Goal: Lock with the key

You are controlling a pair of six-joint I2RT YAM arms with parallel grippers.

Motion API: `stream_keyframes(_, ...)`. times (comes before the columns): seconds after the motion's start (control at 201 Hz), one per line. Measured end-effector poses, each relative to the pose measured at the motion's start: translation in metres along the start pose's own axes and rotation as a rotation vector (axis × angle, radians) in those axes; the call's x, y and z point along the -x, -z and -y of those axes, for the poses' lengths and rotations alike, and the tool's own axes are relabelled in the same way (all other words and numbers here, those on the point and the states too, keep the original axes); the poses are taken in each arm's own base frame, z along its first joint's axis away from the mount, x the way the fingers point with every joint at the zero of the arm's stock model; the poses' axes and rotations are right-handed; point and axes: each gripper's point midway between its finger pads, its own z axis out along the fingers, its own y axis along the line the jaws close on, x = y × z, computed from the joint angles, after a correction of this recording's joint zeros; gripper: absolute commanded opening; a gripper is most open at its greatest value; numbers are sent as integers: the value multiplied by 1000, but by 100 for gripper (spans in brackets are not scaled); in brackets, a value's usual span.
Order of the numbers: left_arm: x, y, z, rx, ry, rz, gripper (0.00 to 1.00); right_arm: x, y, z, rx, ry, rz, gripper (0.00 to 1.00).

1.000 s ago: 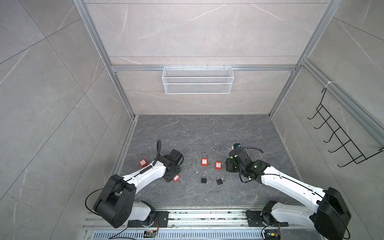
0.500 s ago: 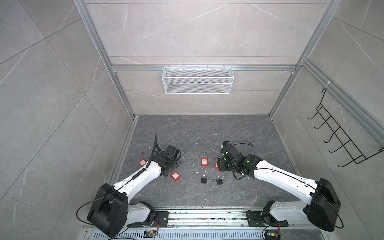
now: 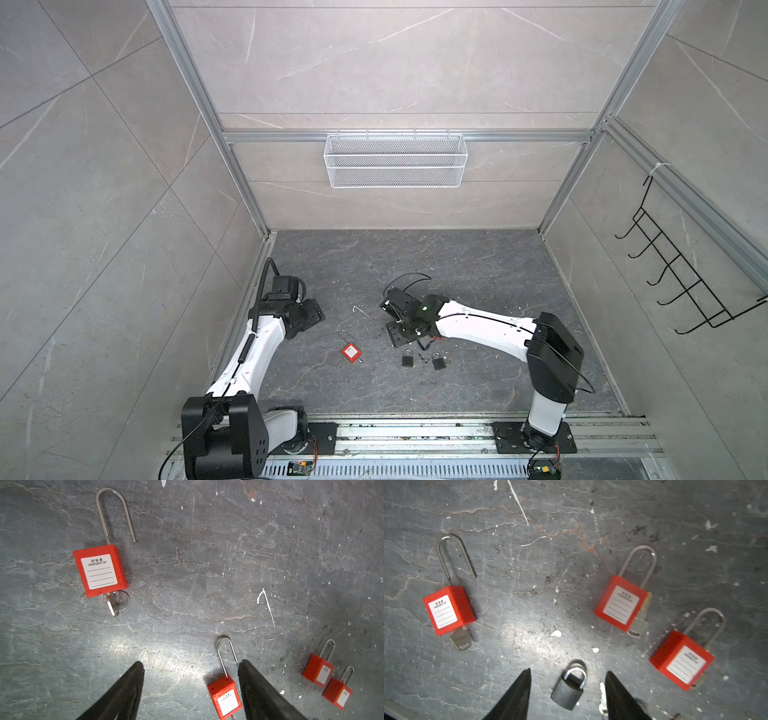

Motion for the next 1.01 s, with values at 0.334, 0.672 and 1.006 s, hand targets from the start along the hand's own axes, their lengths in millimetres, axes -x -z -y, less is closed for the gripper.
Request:
stream_keyframes(0.334,-10,-14,4,-67,-39,-68,76,-7,-25,-41,7,138,-133,68)
stream_keyframes(0.672,4,-18,-24,-93,136,-47,78,11,-31,-102,89,314,-139,71)
stream_keyframes(1.006,8,-22,-31,-102,180,-52,78,29,-57,-123,95,378,-172,71)
